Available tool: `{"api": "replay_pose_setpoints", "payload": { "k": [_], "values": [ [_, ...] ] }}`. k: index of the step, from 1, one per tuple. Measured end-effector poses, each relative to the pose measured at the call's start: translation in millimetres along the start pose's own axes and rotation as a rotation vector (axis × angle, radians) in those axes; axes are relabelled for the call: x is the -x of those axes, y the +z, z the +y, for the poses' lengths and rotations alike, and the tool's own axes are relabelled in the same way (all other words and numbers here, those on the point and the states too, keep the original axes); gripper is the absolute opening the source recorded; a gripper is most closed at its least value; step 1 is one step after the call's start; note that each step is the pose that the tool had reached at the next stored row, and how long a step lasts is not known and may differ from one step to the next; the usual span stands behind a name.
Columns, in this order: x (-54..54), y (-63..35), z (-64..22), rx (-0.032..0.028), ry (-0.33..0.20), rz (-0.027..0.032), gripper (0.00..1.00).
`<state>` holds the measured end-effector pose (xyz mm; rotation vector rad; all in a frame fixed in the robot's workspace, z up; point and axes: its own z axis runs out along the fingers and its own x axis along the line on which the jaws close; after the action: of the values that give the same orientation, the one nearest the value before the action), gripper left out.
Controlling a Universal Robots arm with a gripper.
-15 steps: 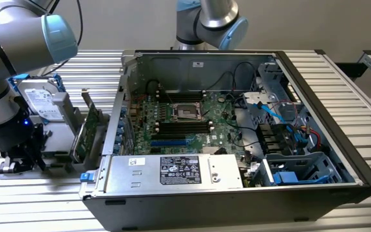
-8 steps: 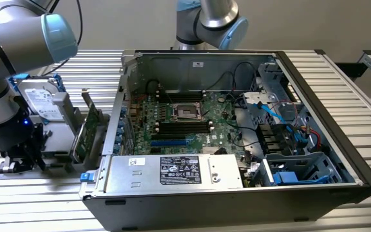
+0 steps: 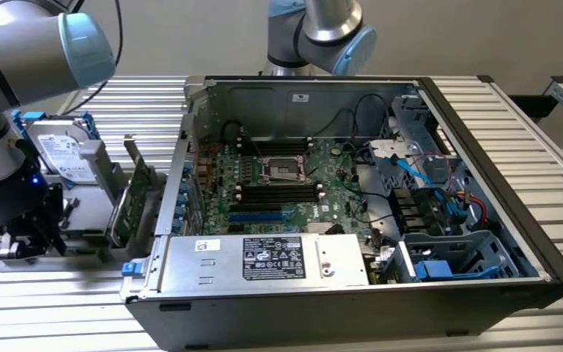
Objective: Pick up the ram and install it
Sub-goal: 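Pick up the ram and move it above insertion slot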
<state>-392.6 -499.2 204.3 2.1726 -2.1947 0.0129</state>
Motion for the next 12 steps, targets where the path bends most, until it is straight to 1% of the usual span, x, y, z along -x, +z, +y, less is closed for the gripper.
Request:
{"api": "replay_pose_setpoints", "payload": {
  "k": [7, 10, 12],
  "values": [
    [-0.6, -13.8, 0.1, 0.0005, 0.0, 0.0001, 0.14],
    [-1.1, -24.5, -0.4, 0.0021, 0.0, -0.0011, 0.14],
    [-1.4, -31.5, -1.1, 0.0028, 0.0, -0.0029, 0.14]
  ]
}}
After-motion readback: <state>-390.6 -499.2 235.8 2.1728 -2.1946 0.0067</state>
